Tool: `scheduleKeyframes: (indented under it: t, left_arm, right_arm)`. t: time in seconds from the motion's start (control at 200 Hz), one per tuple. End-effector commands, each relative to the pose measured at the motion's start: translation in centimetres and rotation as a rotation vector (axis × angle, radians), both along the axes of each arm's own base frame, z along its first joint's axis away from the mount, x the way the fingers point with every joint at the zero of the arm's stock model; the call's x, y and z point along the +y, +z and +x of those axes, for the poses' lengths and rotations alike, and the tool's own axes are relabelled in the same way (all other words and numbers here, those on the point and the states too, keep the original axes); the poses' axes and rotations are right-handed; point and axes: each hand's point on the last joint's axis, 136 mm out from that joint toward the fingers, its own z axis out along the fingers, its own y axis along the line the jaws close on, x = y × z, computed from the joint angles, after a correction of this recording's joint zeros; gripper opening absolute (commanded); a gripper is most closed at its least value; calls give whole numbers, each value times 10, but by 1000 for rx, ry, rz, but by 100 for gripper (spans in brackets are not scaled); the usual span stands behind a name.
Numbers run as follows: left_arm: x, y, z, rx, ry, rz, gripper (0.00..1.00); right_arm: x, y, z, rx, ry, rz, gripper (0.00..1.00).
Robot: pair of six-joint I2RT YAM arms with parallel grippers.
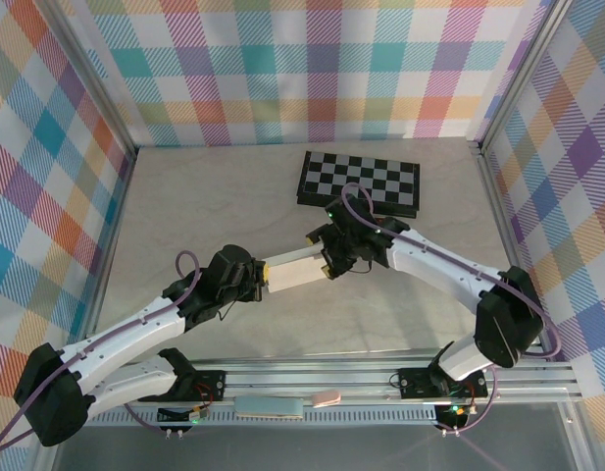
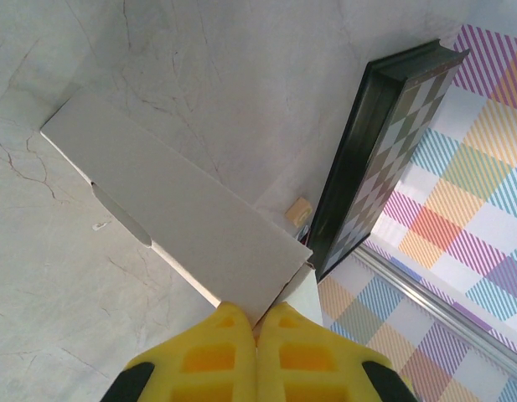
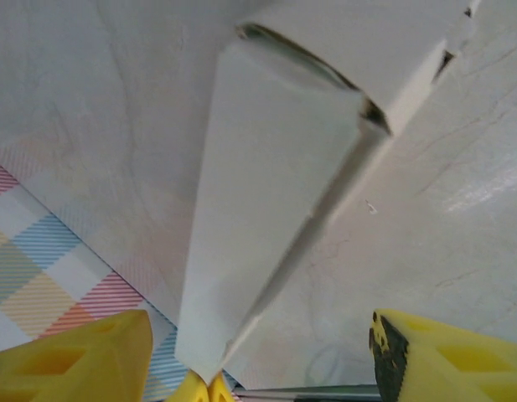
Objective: Fold the paper box
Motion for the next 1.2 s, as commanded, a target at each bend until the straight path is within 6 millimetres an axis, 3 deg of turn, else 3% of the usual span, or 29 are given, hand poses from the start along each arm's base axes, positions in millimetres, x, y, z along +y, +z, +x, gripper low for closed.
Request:
scheduleKeyframes:
  t: [0.0,0.11,0.27,0.35,0.445,0.58,0.75,0.86,1.03,1.135,1.195]
  left_arm:
    - [8,-33,-20,105,-33,77,0]
    - [5,-32,-19,99,-44,72,0]
    - [4,-31,-20,94,-62,72,2]
    - [6,-28,-21,81,-68,74,9]
    - [8,-19,-22,47,-83,80,27]
    - [14,-8,-28,22,-105,85,44]
    - [30,8,-38,-6,-145,120,50]
    - [43,14,-42,-21,-152,156,51]
    - [50,14,-36,-37,-147,161,50]
    - [53,21,-30,-59,-192,210,51]
    - [53,25,-24,-81,-220,239,51]
  right_arm:
    - [8,-5,9,31,-42,10,68]
    - [15,-19,11,56,-32,10,67]
    - [18,-22,20,12,-14,16,62]
    - [17,-25,17,-2,3,28,56]
    - [12,-32,13,-35,13,43,51]
    - [10,-38,25,-191,32,136,45]
    - [16,-39,40,-352,82,258,41]
    - [24,-44,49,-419,120,293,42]
    - [27,-76,51,-367,144,282,53]
    - [9,-72,45,-361,128,193,56]
    - [-1,-59,44,-382,133,146,59]
